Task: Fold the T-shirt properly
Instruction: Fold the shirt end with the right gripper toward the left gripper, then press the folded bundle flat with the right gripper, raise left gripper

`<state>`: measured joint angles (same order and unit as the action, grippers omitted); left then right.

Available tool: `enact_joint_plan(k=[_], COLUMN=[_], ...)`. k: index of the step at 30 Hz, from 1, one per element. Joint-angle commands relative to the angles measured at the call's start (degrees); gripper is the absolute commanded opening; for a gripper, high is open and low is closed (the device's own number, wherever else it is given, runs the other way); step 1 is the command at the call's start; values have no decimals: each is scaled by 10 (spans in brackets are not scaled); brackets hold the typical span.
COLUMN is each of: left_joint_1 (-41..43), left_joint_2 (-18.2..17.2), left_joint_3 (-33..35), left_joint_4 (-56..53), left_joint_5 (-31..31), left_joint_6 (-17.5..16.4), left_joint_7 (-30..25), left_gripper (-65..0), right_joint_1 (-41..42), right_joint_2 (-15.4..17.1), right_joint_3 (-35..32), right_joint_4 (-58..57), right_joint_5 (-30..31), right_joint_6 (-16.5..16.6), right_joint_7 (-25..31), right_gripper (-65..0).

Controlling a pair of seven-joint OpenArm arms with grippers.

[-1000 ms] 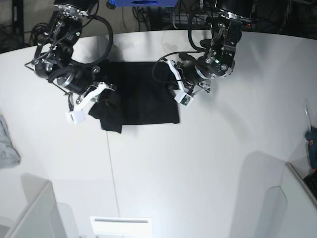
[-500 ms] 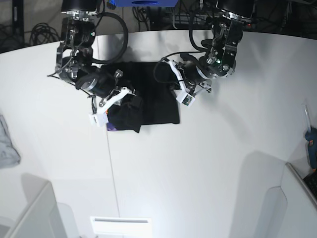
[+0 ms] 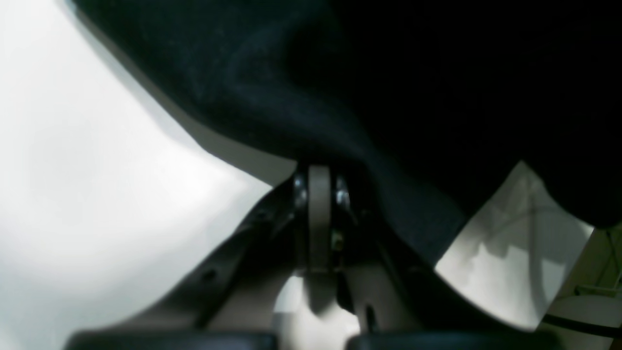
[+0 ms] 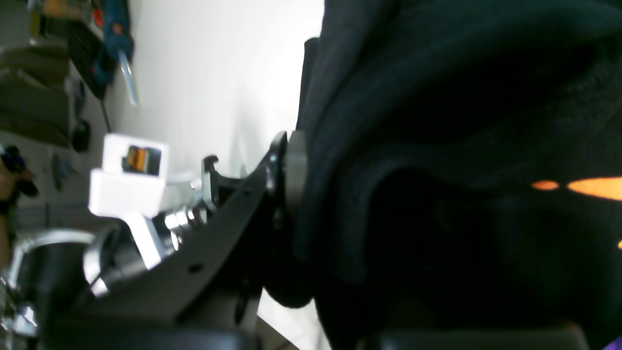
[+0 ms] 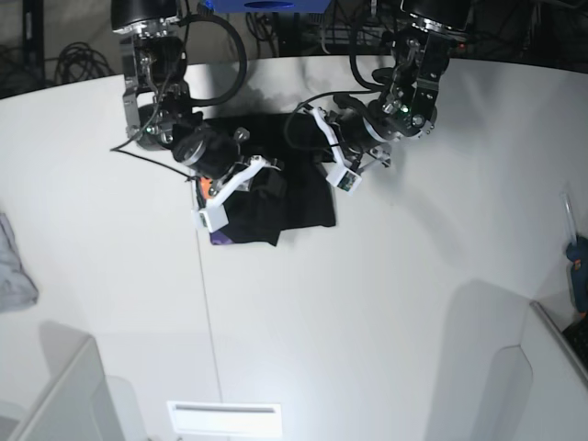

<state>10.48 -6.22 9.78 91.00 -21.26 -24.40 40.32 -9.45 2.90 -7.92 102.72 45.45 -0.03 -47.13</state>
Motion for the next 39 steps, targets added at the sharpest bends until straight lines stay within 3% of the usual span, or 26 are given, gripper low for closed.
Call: enact_joint_plan(k=[1, 18, 24, 31, 33, 36, 39], left_joint_1=[-3, 3, 28, 98, 119, 148, 167], left_joint_2=[-1, -2, -31, -37, -45, -49, -46], left_joint_3=[-1, -2, -4, -115, -155, -217, -287], left_joint_4=[10, 23, 82, 111, 119, 123, 121], left_joint_5=[-5, -7, -8, -8, -9, -9, -9], left_joint_6=[-5, -5, -5, -9, -19, -67, -98], left_joint_7=[-3, -3, -2, -1, -1, -1, -1], left_gripper=[-650, -650, -650, -650, -650, -650, -650], right_joint_1=[6, 31, 30, 28, 28, 27, 26], right_joint_2=[0, 2, 2, 1, 2, 2, 2], right_joint_3=[-4, -6, -6, -7, -7, -7, -7], right_joint_4=[10, -51, -52, -52, -52, -52, -49], right_joint_5=[12, 12, 12, 12, 12, 12, 12], right_joint_6=[3, -8, -9, -9, -9, -9, -9], right_joint_7=[10, 11, 9, 10, 10, 8, 8], right_gripper=[-650, -650, -650, -650, -564, -446, -398])
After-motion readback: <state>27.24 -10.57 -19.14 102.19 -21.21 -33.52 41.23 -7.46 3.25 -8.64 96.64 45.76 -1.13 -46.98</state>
